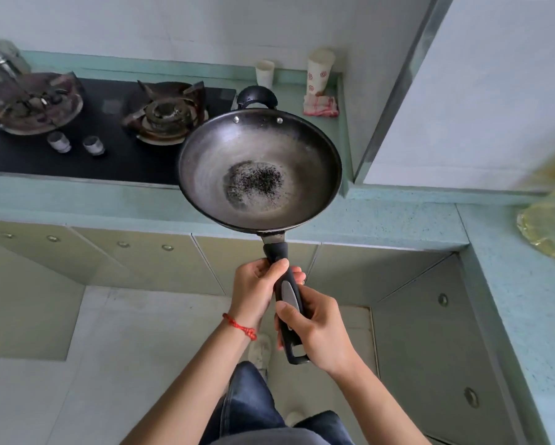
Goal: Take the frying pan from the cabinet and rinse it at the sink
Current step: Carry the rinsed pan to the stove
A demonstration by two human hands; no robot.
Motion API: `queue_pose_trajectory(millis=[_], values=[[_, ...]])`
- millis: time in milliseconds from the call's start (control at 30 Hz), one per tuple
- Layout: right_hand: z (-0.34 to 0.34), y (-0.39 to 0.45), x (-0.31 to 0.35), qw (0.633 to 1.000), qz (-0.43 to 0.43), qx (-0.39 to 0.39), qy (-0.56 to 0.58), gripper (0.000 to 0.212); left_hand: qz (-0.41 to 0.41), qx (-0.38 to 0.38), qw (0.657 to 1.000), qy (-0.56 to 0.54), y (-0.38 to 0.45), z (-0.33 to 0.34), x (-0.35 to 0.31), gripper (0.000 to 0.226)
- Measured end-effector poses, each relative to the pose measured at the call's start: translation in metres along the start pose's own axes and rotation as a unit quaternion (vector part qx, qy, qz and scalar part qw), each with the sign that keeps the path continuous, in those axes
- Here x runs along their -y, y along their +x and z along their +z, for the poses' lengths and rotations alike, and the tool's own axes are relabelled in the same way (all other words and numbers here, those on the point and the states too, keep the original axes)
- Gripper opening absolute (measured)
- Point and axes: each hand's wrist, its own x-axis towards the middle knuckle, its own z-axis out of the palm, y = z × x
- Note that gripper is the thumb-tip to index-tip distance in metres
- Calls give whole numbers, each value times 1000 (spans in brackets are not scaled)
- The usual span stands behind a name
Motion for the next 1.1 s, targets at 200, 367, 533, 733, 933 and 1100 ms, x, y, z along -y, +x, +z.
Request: queue_pose_trajectory(millis=[200,367,533,733,933,1100], values=[[0,68,6,999,29,-14,0,14,-33,25,999,9,74,-5,-19,22],[-7,112,8,999,35,-25,-18,14,-43,39,998,25,119,0,-28,21],[-21,145,8,999,45,-27,-9,13,-59,35,998,14,152,13,-34,20],[-46,181,3,999,45,-13,-17,22,-66,24,997,16,185,31,-34,19],[-66,211,-3,998,59,1,-26,18,-73,-1,997,13,212,47,-31,19],[-79,228,-7,998,60,7,-32,17,-74,-20,997,5,230,57,-27,20]])
